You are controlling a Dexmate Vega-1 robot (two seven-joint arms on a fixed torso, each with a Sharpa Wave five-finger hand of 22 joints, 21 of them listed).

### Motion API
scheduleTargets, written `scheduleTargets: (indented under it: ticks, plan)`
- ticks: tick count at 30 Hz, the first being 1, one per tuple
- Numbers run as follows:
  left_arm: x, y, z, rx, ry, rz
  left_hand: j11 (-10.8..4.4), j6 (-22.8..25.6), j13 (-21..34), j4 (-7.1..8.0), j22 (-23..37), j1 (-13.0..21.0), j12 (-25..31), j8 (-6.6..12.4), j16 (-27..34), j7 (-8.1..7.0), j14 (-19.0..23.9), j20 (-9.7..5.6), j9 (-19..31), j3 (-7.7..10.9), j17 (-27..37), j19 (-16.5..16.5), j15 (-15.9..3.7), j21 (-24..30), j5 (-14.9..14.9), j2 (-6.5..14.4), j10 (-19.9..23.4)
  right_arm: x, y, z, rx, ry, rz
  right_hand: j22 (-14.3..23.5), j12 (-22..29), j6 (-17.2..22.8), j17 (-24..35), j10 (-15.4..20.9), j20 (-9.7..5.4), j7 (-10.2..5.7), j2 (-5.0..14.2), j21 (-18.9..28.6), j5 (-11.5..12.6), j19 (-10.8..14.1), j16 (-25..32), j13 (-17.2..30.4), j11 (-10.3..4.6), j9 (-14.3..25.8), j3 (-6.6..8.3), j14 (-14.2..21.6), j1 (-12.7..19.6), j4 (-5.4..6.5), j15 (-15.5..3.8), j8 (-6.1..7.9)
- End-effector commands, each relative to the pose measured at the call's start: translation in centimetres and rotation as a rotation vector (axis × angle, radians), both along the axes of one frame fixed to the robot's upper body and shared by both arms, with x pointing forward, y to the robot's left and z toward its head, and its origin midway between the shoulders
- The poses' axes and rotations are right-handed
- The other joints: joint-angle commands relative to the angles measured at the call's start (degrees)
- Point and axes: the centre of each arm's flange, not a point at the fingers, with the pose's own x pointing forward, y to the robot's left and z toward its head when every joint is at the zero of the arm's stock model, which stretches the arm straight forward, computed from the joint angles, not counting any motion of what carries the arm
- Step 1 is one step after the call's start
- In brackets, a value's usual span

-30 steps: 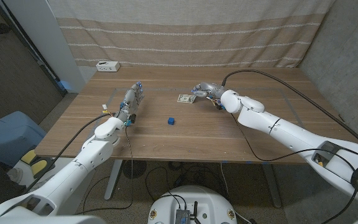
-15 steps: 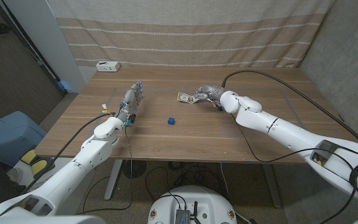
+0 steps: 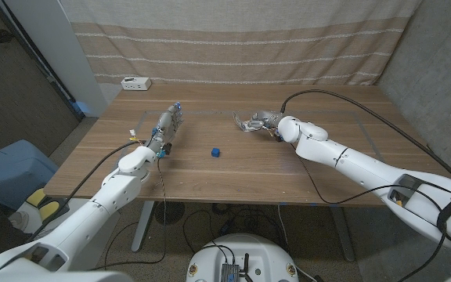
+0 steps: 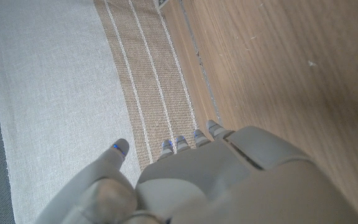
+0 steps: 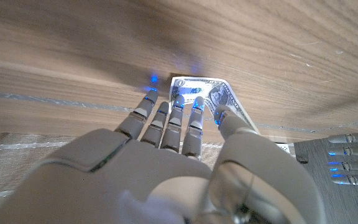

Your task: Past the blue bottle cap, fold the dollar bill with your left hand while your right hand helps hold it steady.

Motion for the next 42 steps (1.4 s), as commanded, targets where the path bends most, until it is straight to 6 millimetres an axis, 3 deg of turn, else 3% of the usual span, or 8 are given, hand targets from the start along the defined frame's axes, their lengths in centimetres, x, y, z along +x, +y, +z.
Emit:
scheduleTargets:
  ticks: [1, 5, 12, 21, 25, 31, 38, 42]
  plan:
    - [0.5, -1.6, 1.3, 0.166, -0.020, -0.001, 1.41, 1.5, 0.0, -5.80, 0.0, 8.9, 0.7, 0.10, 0.2, 1.40, -1.5, 0.75, 0.1, 7.18, 0.1, 4.1, 0.39, 0.1, -4.4, 5.2, -1.9, 0.4, -0.5, -0.5, 0.013, 0.028, -0.016, 0.3, -0.2, 0.3, 0.1, 0.0, -0.18, 0.28, -0.14, 0.3, 0.0, 0.6, 0.3, 0.1, 0.54, 0.1, 0.30, 0.7, 0.9, 0.26, -0.05, -0.12]
    - [0.7, -2.6, 2.1, 0.262, -0.029, 0.011, 1.92, 11.7, 0.0, -10.33, 0.2, 16.3, 1.9, 0.74, 0.9, 2.40, 7.0, 1.10, 0.1, 12.64, 0.1, 11.7, 0.25, 1.6, -4.4, 5.2, 7.4, 0.4, -0.6, -0.6, 0.016, 0.034, -0.015, 0.3, -0.2, 0.1, 0.1, 0.0, -0.18, 0.30, -0.13, 0.3, 0.0, 0.7, 0.3, 0.1, 0.57, 0.1, 0.30, 0.8, 0.9, 0.28, -0.01, -0.24]
    - [0.6, -4.1, 3.8, 0.403, -0.068, 0.047, 2.46, 26.1, 0.0, -13.90, 0.3, 23.7, 2.1, 0.97, 1.8, 4.54, 19.1, 2.35, 0.3, 15.23, 0.4, 21.7, -0.62, 4.3, -3.0, 5.5, 18.7, 0.4, -0.7, -0.7, 0.020, 0.037, -0.013, 0.3, -0.3, -0.1, 0.1, 0.0, -0.26, 0.27, -0.11, 0.3, 0.0, 0.8, 0.3, 0.1, 0.65, 0.1, 0.28, 0.8, 0.9, 0.34, -0.03, -0.41]
    - [0.5, -5.1, 4.9, 0.452, -0.103, 0.060, 3.85, 29.8, 0.1, -13.28, 0.4, 24.2, 2.4, 0.88, 2.3, 6.35, 22.1, 2.73, 0.4, 14.11, 0.7, 22.7, 0.77, 4.4, -3.7, 5.1, 22.6, 0.4, -1.0, -0.8, 0.025, 0.038, -0.010, 0.3, -0.4, 0.0, 0.1, 0.1, -0.26, 0.30, -0.11, 0.3, 0.0, 0.8, 0.3, 0.1, 0.71, 0.1, 0.26, 0.9, 1.0, 0.42, 0.11, -0.57]
    - [0.5, -5.4, 5.4, 0.470, -0.115, 0.075, 5.46, 30.6, 0.2, -12.04, 0.3, 22.0, 2.0, 0.37, 2.0, 6.98, 22.5, 4.74, 0.5, 11.78, 0.8, 20.2, 1.87, 3.2, -4.7, 3.7, 23.3, 0.3, -1.0, -0.9, 0.027, 0.038, -0.007, 0.3, -0.3, 0.0, 0.1, 0.4, -0.20, 0.34, -0.12, 0.3, 0.0, 0.9, 0.3, 0.1, 0.81, 0.1, 0.25, 1.0, 1.0, 0.44, 0.12, -0.60]
    - [0.8, -6.0, 6.0, 0.502, -0.115, 0.076, 7.02, 28.0, 0.6, -10.13, 0.5, 18.6, 0.4, -1.30, 0.1, 6.72, 20.0, 10.82, 0.6, 10.12, 0.9, 15.9, 5.66, 1.1, -5.6, 3.5, 21.5, 0.3, -1.1, -1.0, 0.029, 0.039, -0.003, 0.3, -0.4, 0.1, 0.2, 0.4, -0.20, 0.41, -0.10, 0.3, 0.0, 1.0, 0.4, 0.1, 0.77, 0.1, 0.24, 1.2, 1.1, 0.48, 0.11, -0.63]
    - [1.7, -7.1, 6.6, 0.561, -0.094, 0.041, 7.70, 27.0, 0.7, -9.41, 0.6, 17.6, -0.1, -1.44, -0.2, 6.21, 18.7, 10.90, 0.7, 9.81, 1.0, 15.4, 6.05, 0.7, -5.8, 3.6, 20.6, 0.3, -1.3, -1.2, 0.034, 0.043, -0.004, 0.3, -0.4, 0.2, 0.2, 0.5, -0.21, 0.45, -0.10, 0.3, 0.0, 1.1, 0.4, 0.1, 0.85, 0.1, 0.24, 1.3, 1.1, 0.51, 0.17, -0.67]
    - [2.1, -8.0, 6.8, 0.611, -0.092, 0.002, 7.58, 28.3, 0.8, -9.40, 0.6, 17.3, 0.3, -0.77, -0.1, 7.29, 19.1, 7.90, 0.7, 10.21, 0.7, 16.8, 5.45, 1.1, -5.9, 3.9, 22.2, 0.2, -1.4, -1.3, 0.039, 0.042, -0.004, 0.3, -0.4, 0.3, 0.2, 0.5, -0.18, 0.46, -0.10, 0.3, 0.0, 1.1, 0.4, 0.1, 0.88, 0.2, 0.23, 1.4, 1.1, 0.53, 0.16, -0.68]
